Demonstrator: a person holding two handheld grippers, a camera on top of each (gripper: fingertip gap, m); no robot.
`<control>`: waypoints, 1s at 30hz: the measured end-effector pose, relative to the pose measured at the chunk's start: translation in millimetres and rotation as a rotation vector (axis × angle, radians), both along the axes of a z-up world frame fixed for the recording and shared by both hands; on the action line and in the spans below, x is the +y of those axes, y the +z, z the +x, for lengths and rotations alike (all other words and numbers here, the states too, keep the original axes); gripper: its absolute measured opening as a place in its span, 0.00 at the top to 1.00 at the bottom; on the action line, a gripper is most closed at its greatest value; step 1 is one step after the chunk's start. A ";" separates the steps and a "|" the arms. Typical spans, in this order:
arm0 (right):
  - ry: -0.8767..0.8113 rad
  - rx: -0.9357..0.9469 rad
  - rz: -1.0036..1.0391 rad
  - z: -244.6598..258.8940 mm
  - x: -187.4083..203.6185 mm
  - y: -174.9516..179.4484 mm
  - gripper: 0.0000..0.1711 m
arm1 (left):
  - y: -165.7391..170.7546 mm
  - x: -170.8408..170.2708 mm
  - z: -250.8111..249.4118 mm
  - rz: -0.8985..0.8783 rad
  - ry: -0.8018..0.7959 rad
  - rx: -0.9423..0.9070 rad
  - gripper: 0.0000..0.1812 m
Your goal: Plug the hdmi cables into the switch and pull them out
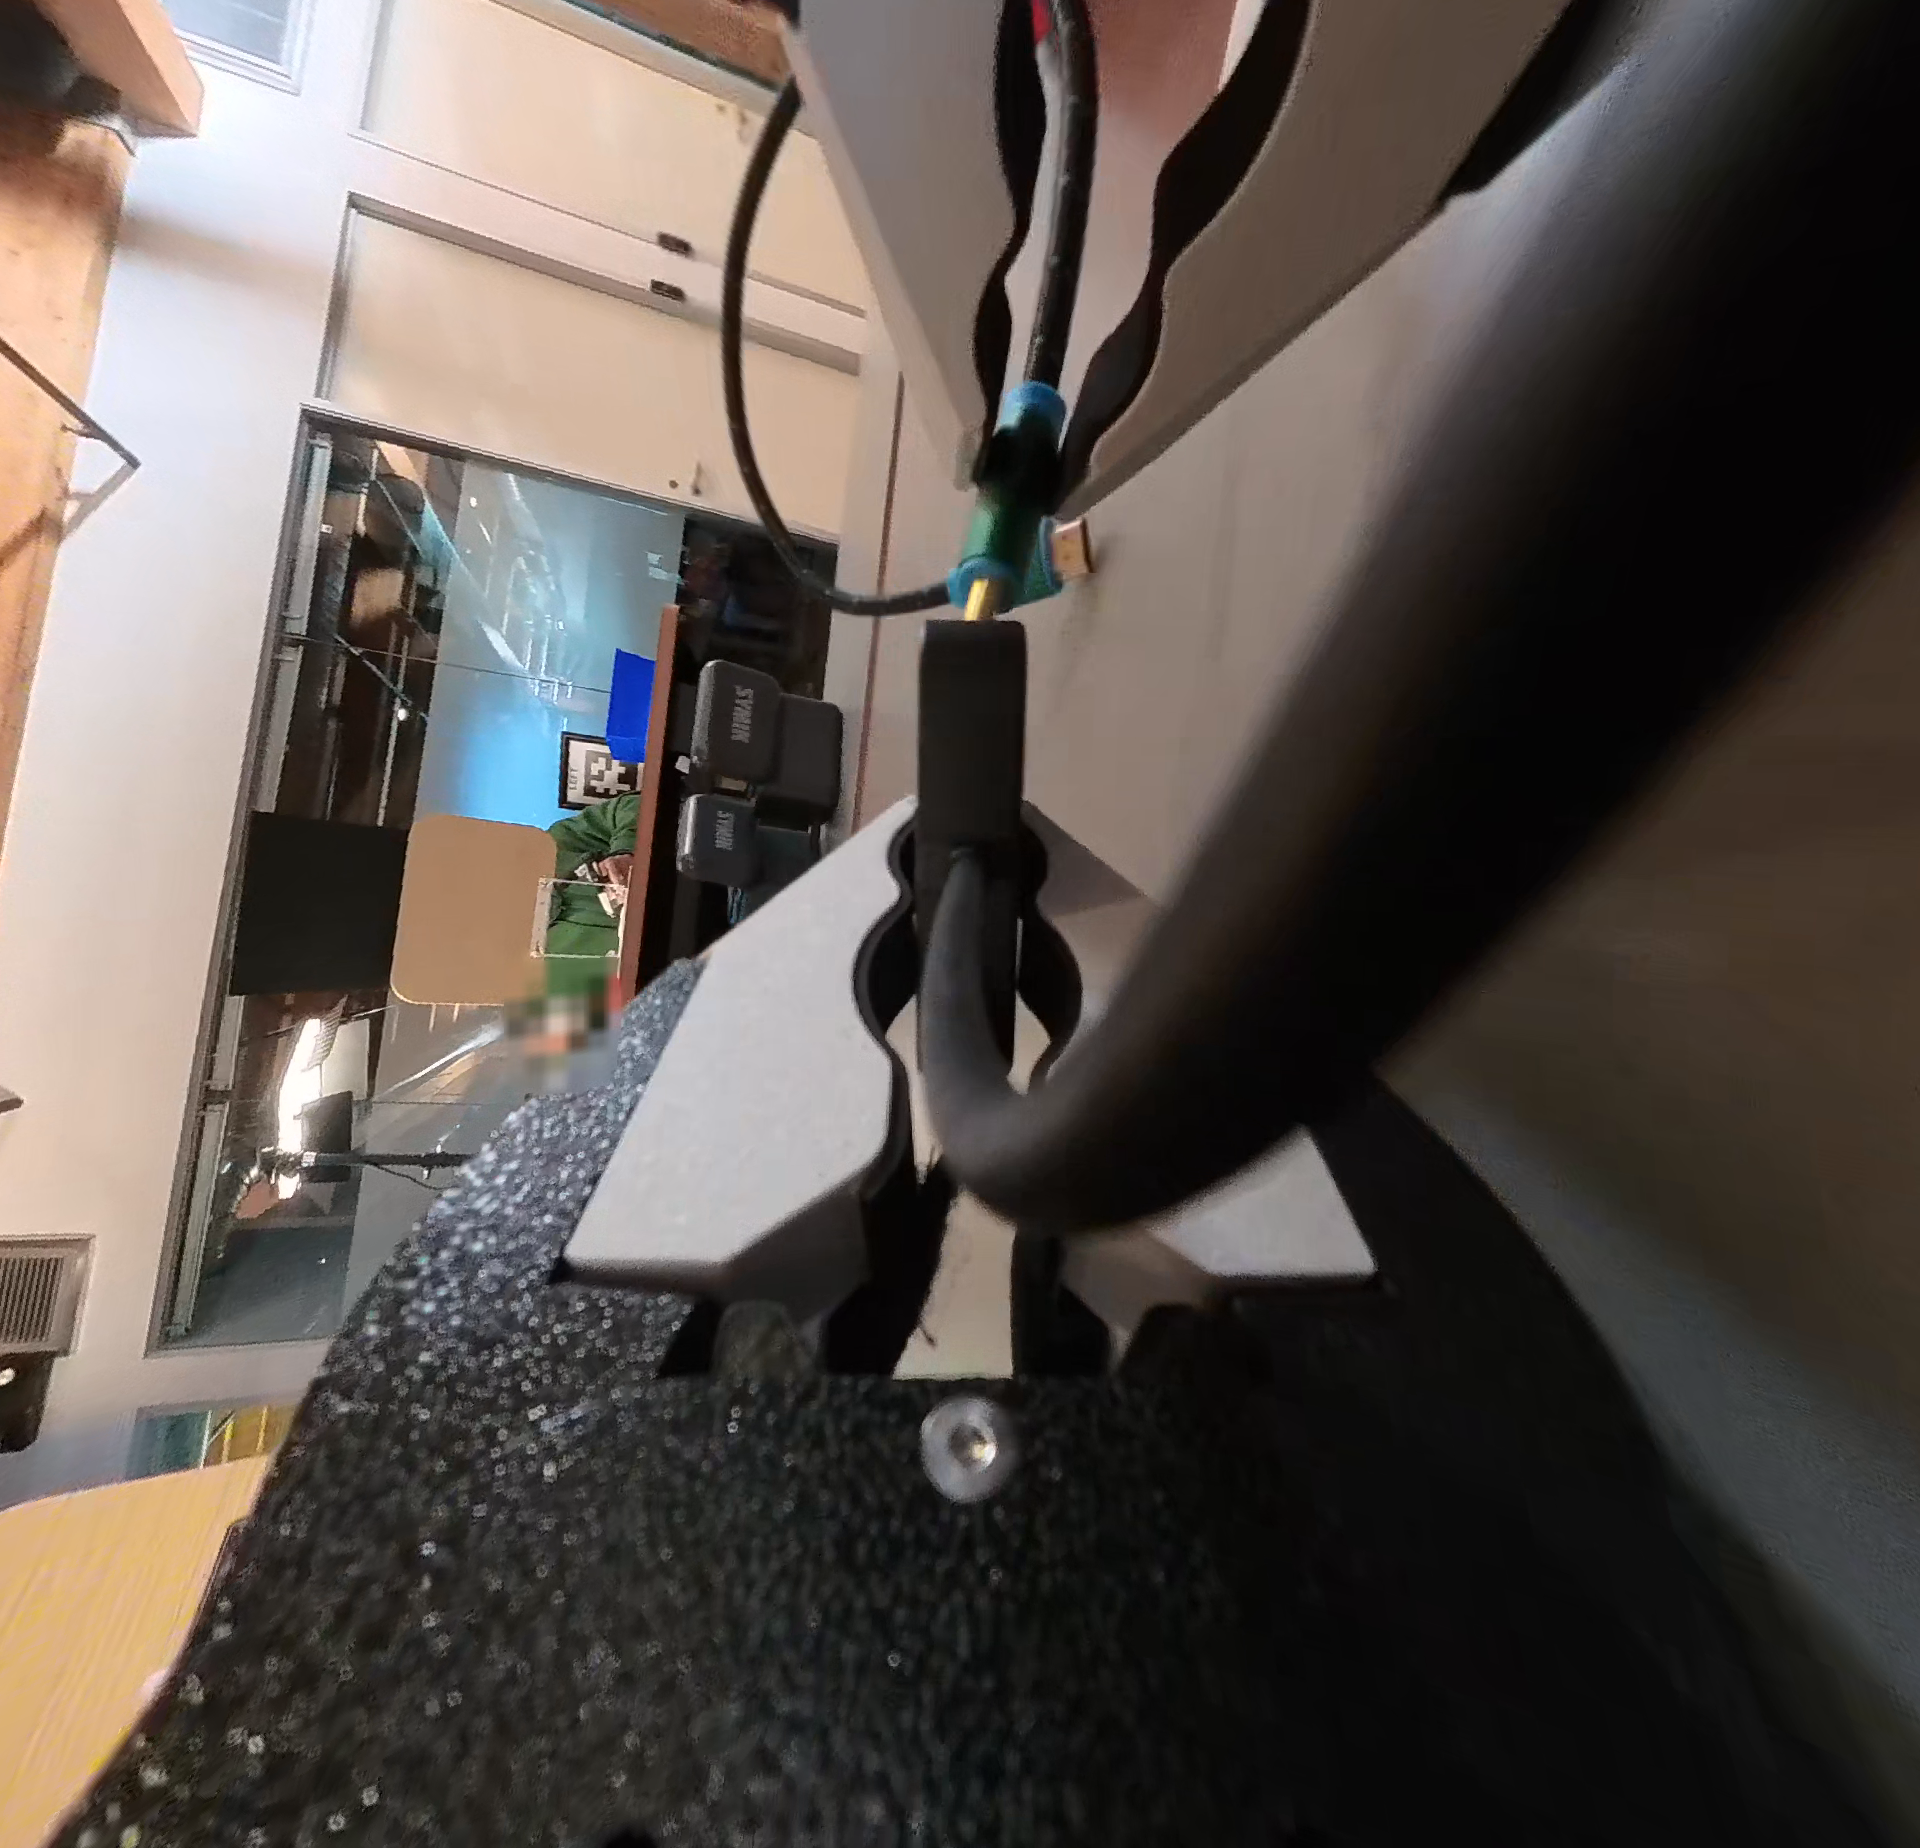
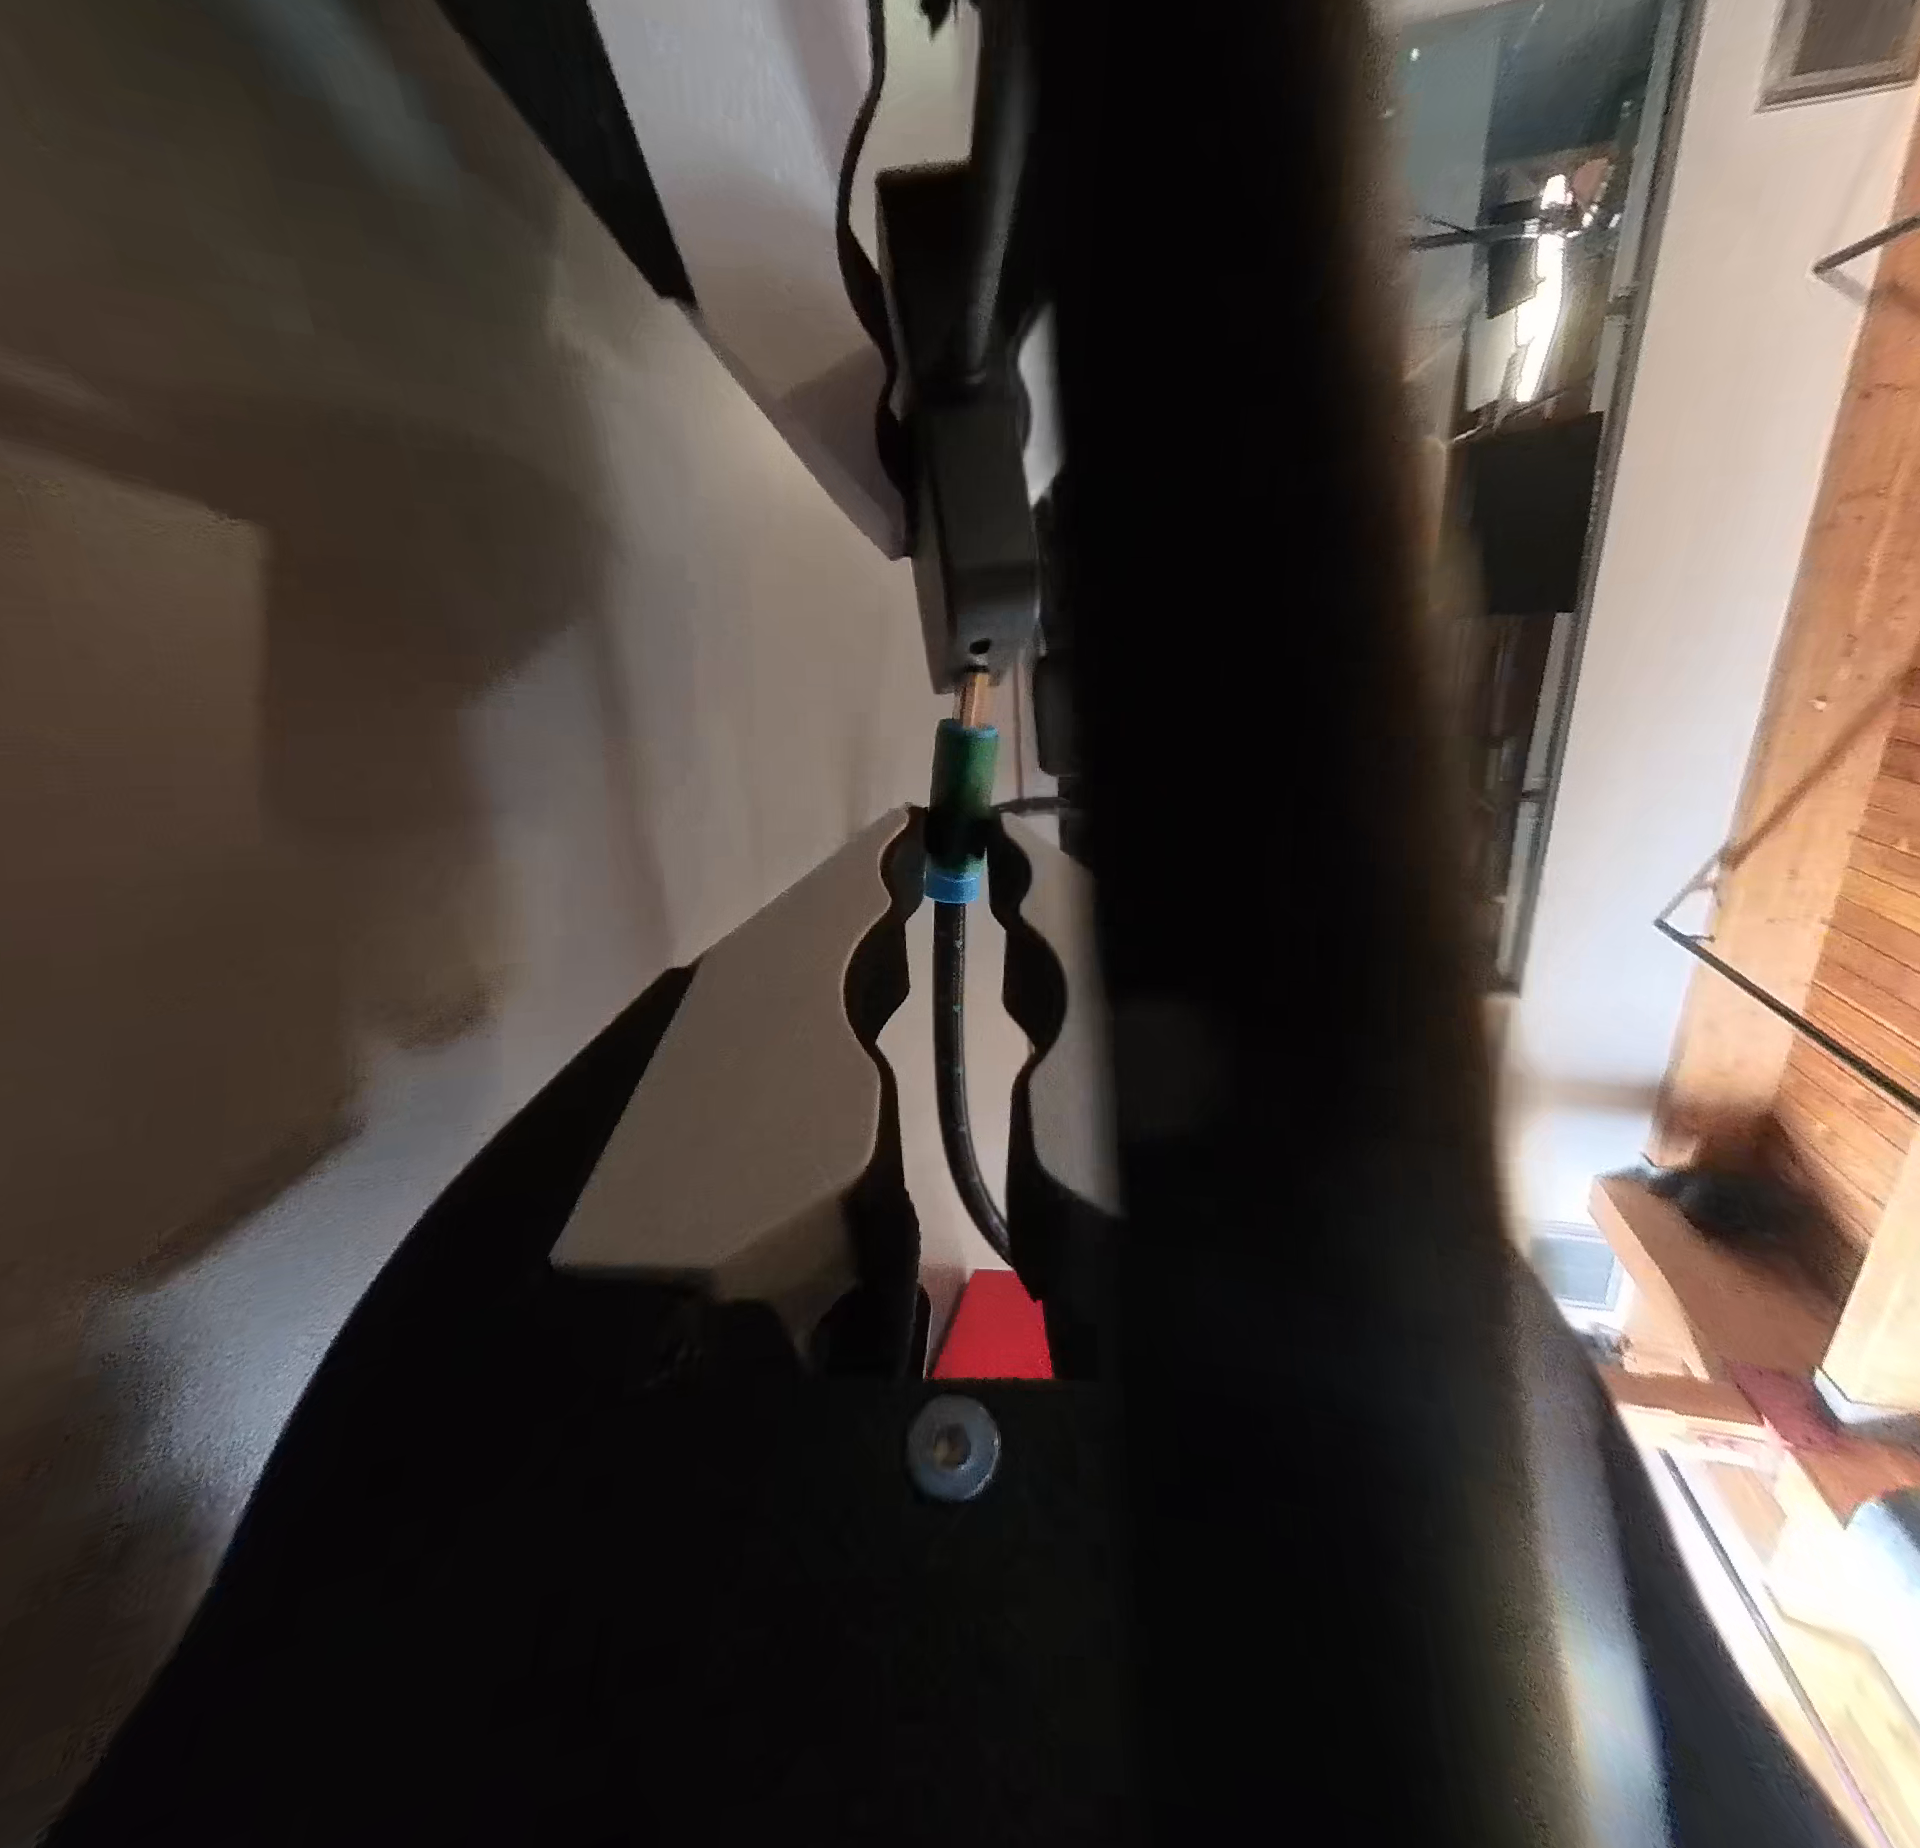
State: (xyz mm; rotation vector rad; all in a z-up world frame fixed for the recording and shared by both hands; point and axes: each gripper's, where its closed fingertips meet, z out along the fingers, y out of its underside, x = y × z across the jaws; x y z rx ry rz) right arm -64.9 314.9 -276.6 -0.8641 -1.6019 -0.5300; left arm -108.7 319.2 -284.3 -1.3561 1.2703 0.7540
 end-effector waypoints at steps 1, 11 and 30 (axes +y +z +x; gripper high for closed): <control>-0.001 -0.011 -0.008 0.3 0.4 -2.4 0.94 | -1.6 0.4 -1.1 -0.007 0.002 0.006 0.94; -0.057 -0.090 -0.362 22.8 6.9 -39.1 0.94 | 1.2 4.6 -24.9 0.097 0.036 0.194 0.94; -0.095 -0.506 -1.094 59.5 16.6 -46.5 0.87 | 6.1 -2.3 -14.9 0.116 -0.064 0.095 0.94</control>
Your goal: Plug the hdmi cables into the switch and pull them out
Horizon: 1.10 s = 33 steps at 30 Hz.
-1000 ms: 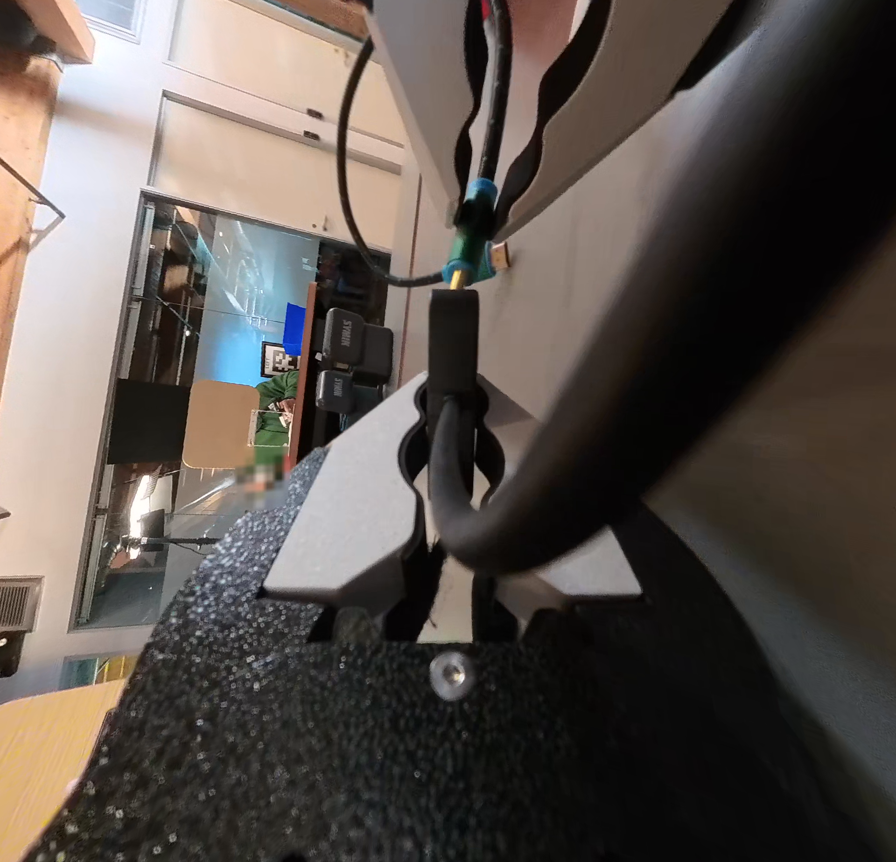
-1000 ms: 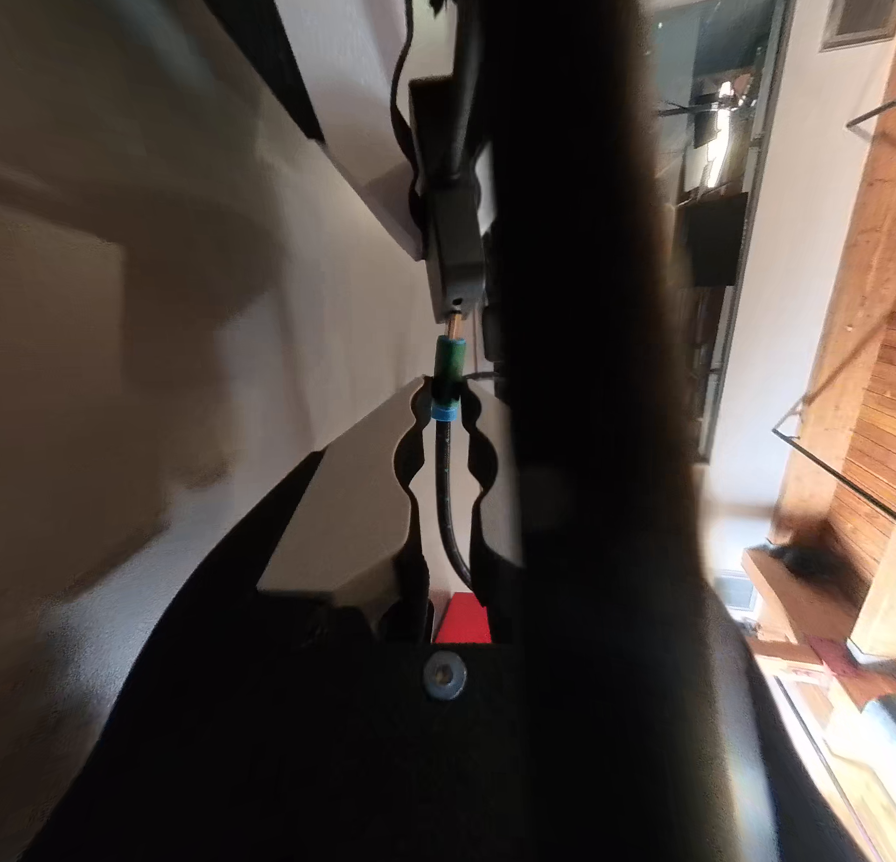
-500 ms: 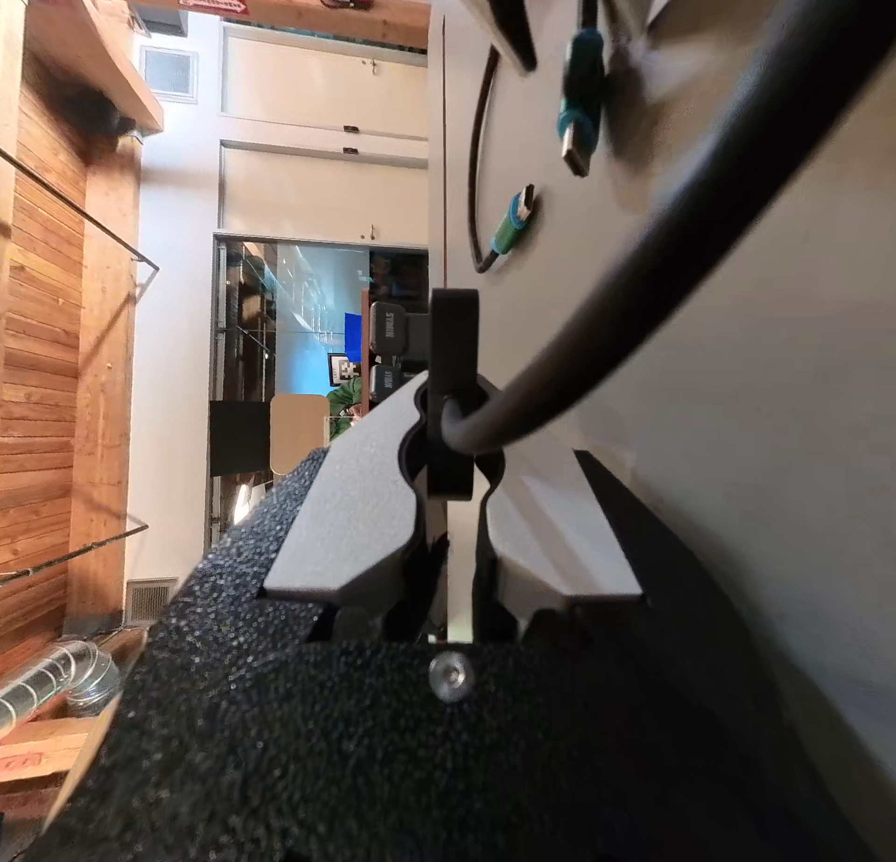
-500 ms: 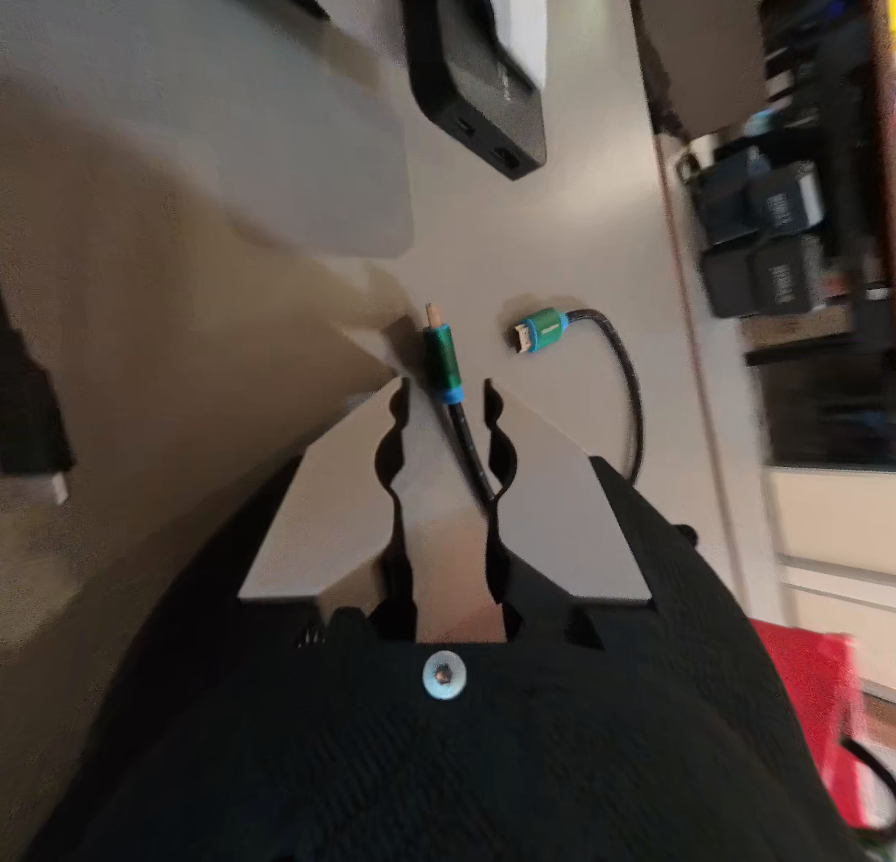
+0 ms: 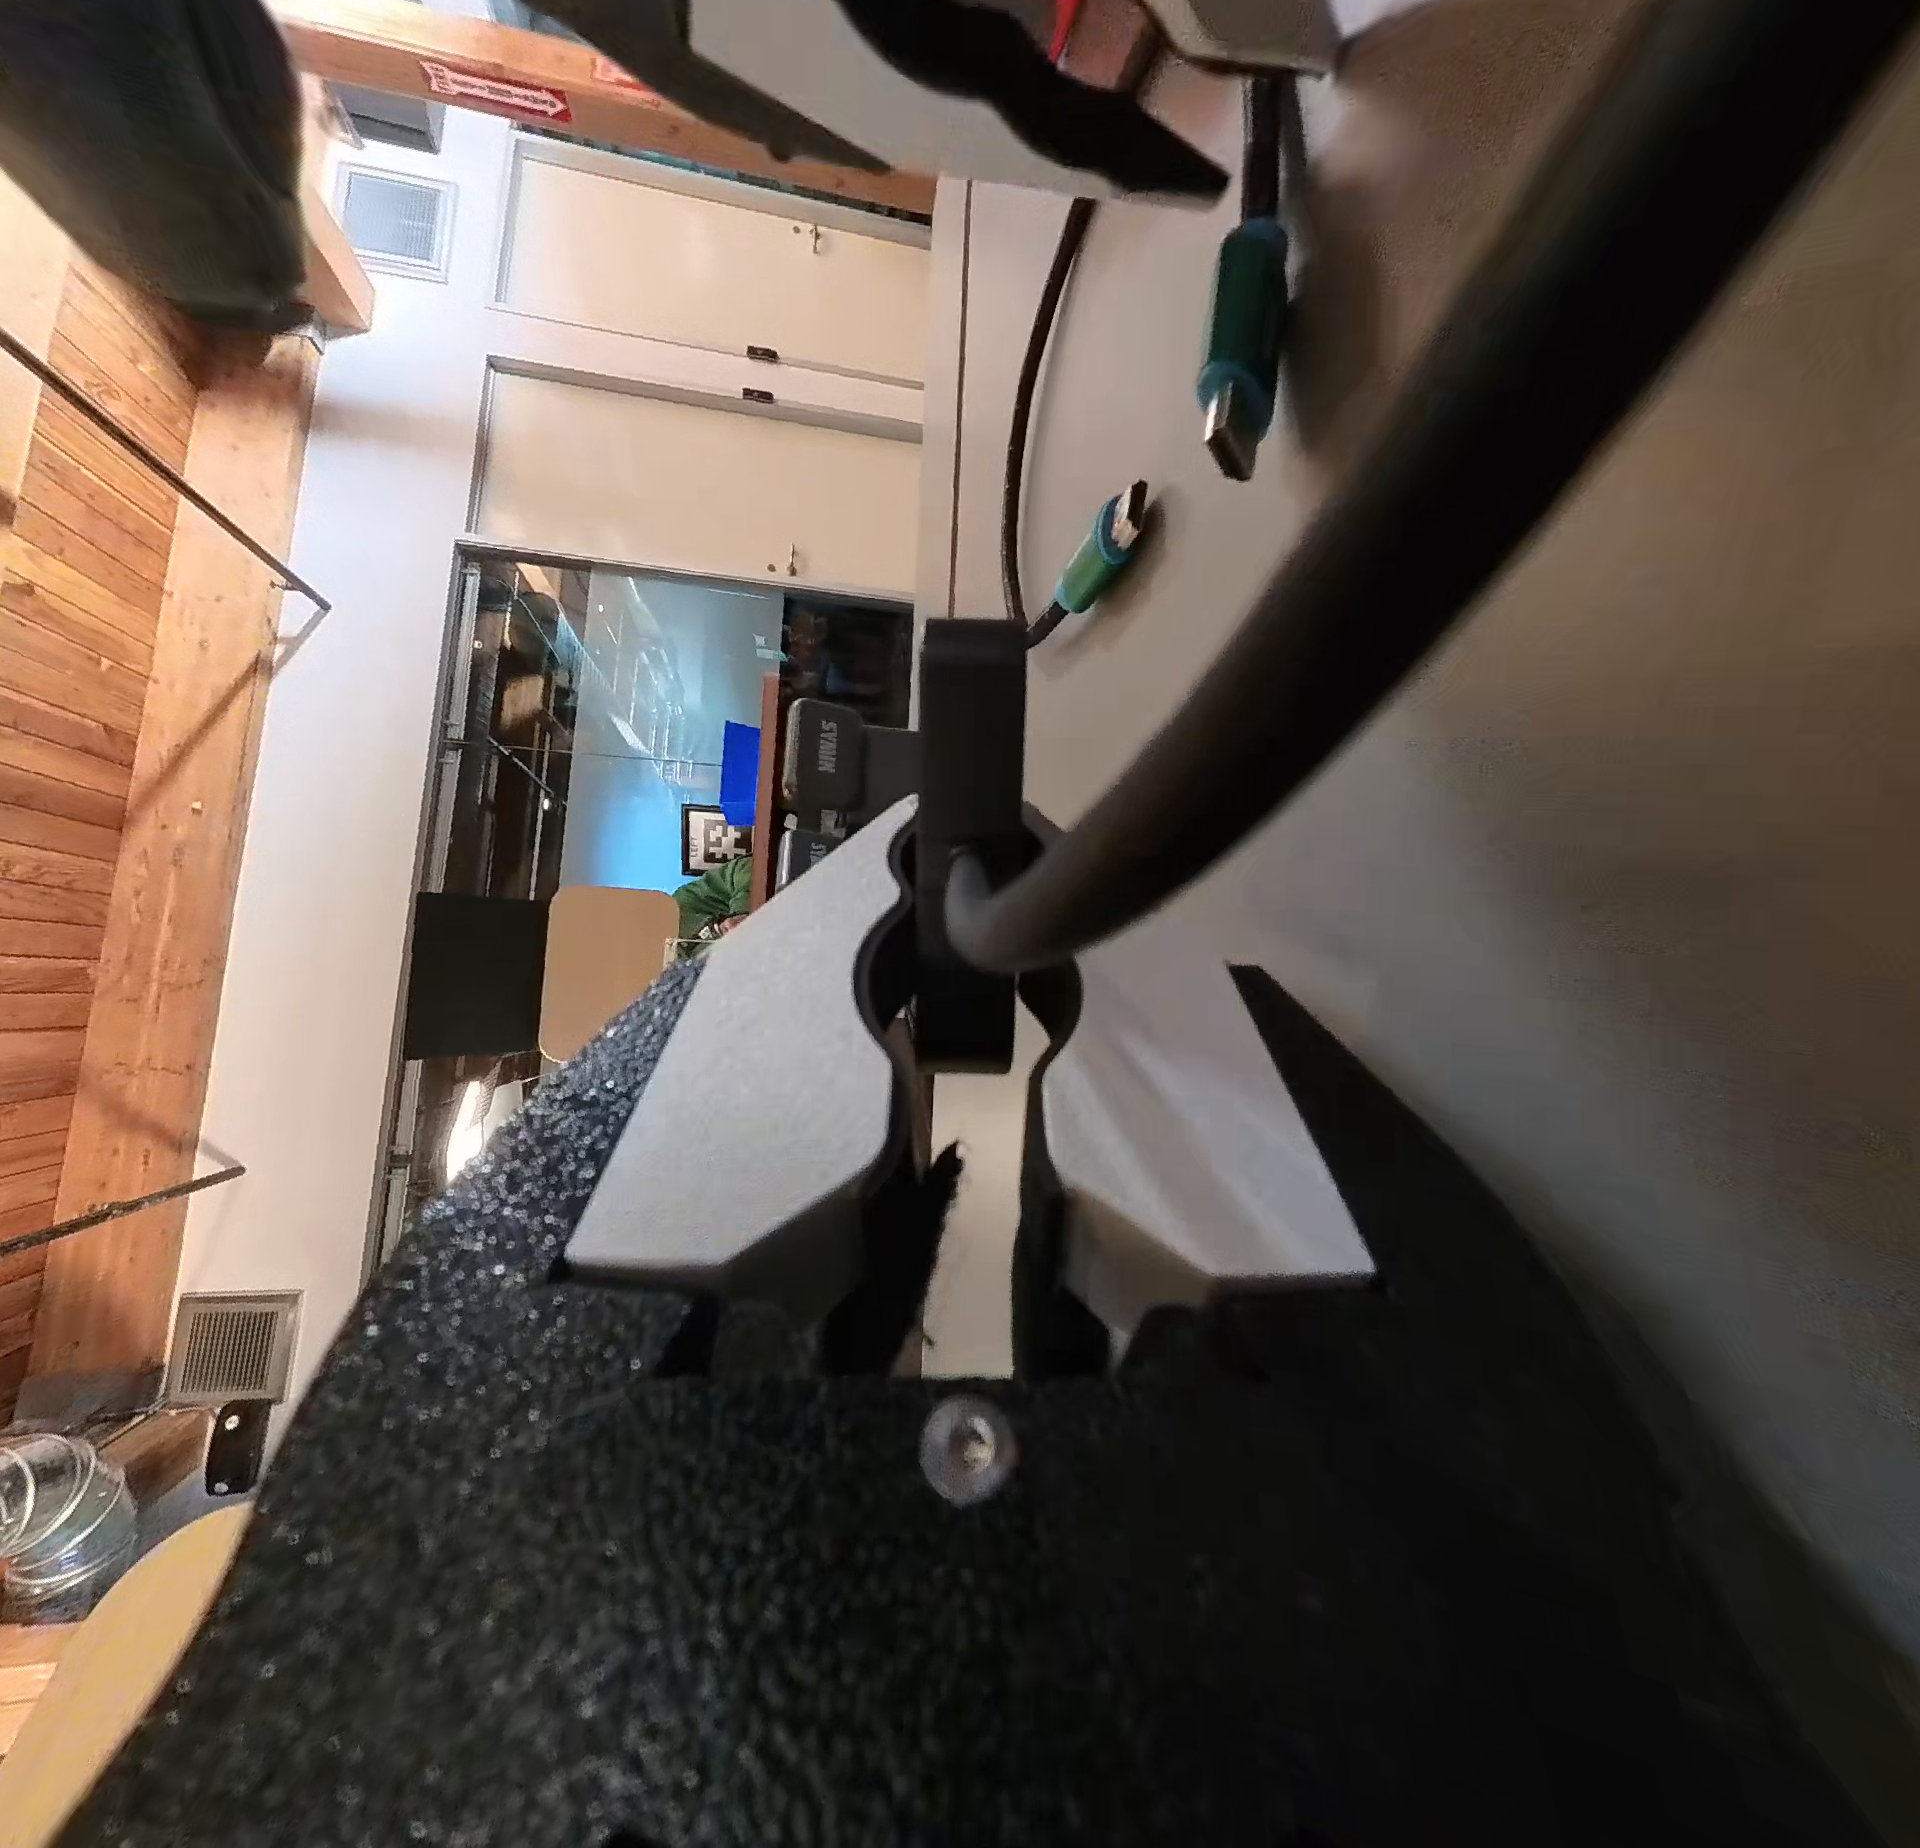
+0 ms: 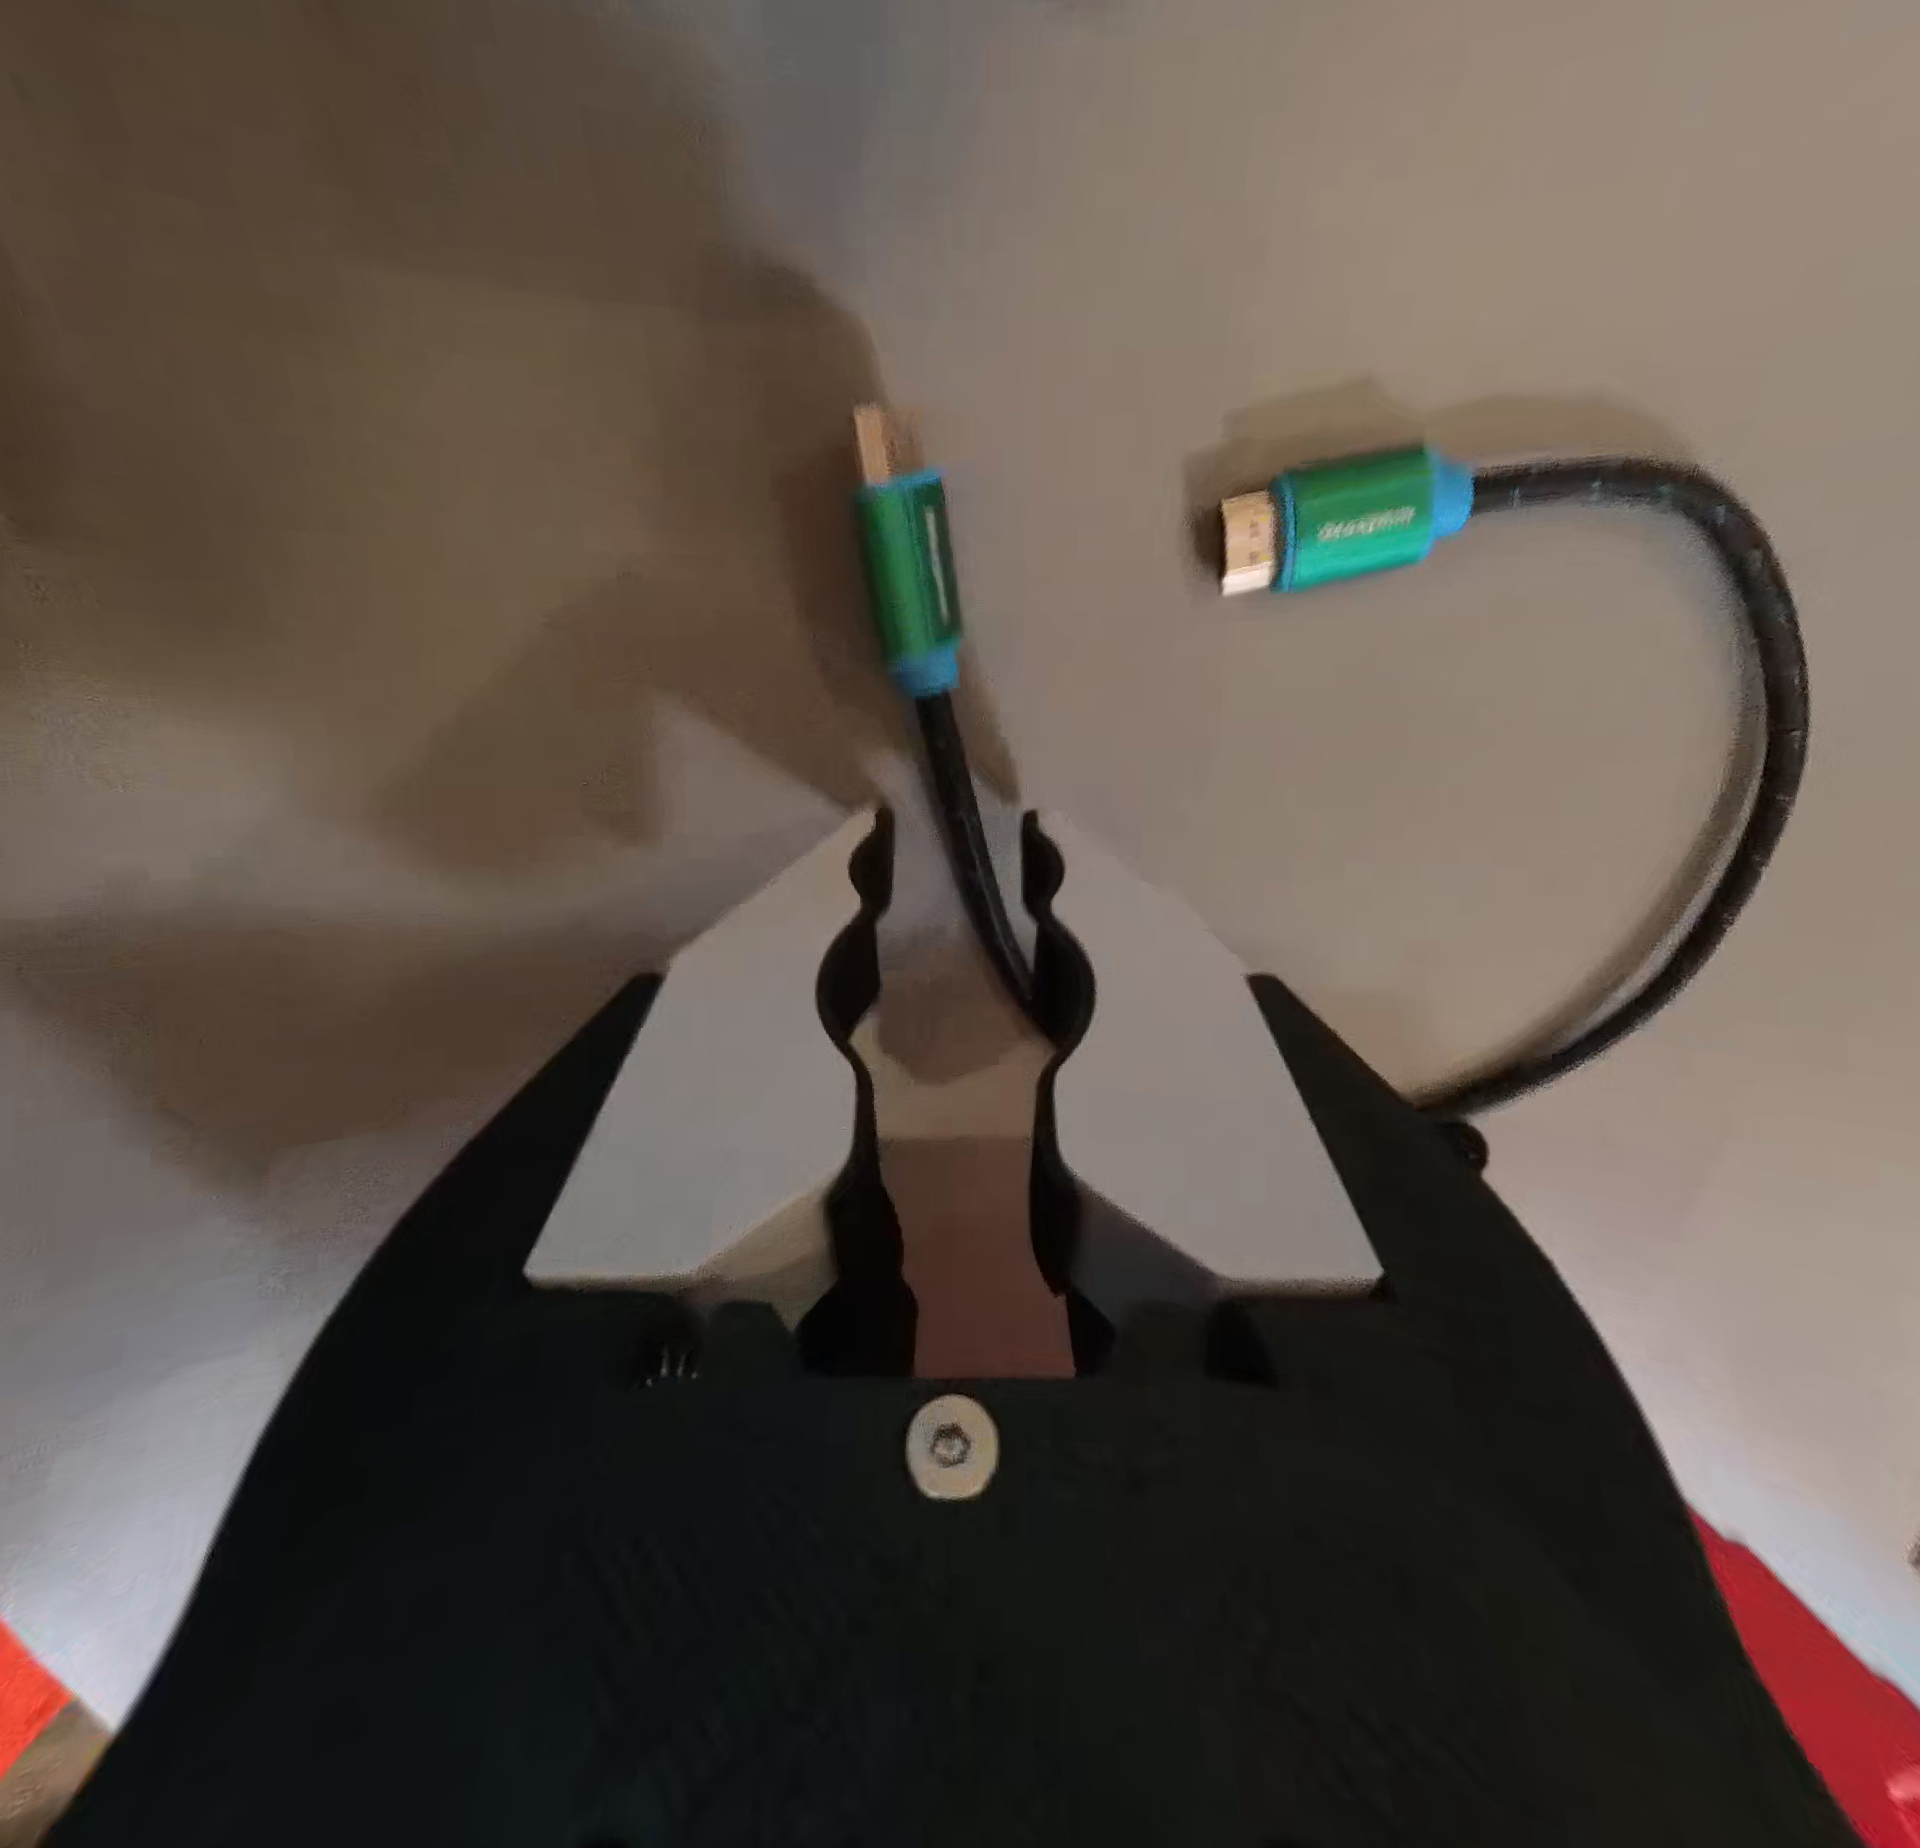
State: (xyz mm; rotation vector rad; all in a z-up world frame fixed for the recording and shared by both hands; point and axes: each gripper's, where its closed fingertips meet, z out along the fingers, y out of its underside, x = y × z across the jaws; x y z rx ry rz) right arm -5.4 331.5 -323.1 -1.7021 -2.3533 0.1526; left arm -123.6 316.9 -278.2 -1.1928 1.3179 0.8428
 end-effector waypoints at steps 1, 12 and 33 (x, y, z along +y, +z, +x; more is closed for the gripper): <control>0.005 0.010 -0.029 -2.7 -0.4 0.2 0.86 | 0.7 -0.3 0.0 0.002 -0.002 -0.004 0.94; -0.105 -0.042 -0.257 0.7 -9.9 -2.5 0.97 | 1.1 -3.3 3.0 0.024 -0.025 0.021 0.94; -0.269 0.344 -0.283 -31.1 -66.9 19.7 0.83 | -9.7 -8.5 8.3 -0.012 -0.034 0.082 0.94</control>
